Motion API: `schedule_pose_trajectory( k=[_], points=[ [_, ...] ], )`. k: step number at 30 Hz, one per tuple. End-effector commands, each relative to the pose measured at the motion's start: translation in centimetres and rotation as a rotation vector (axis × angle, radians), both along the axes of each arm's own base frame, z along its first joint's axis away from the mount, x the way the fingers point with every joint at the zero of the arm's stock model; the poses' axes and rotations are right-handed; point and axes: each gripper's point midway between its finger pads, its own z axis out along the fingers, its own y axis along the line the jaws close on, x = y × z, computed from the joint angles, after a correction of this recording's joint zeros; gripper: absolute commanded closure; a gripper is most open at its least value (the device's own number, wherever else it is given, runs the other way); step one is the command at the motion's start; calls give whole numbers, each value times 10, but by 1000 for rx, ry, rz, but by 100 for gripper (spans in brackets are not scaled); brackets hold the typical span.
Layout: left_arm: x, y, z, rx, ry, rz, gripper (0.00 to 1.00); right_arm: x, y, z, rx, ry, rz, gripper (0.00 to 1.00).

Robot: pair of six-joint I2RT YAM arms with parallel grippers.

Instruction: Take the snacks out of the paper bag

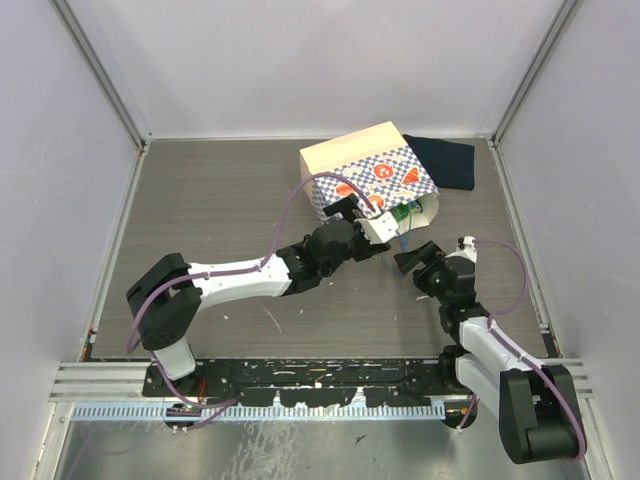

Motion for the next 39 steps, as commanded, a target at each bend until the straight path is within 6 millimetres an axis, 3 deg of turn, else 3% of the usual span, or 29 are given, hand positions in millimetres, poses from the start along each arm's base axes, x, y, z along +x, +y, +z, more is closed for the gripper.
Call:
schedule_pose_trajectory(
  k=[1,8,18,28,32,35,39],
  points=[
    [6,6,27,49,-119,54,2,6,-7,12,-32,-59,-23,12],
    [4,-10,5,201,-65,-29,2,5,-9,12,-37,-63,-29,12],
    [8,-50,-32,325,60,-204,0,4,-11,14,-46,-68,-35,12],
    [33,-104,-21,270,11,-247,1,0,-21,15,-78,-63,-69,12],
    [37,-112,3,191,30,-242,0,-2,-25,21,-75,-79,-81,12],
    [34,-112,20,106,101,-289,10,0,-25,26,-74,-92,-82,13],
    [30,-103,35,-3,201,-350,42,3,-25,33,-77,-110,-85,13]
  ],
)
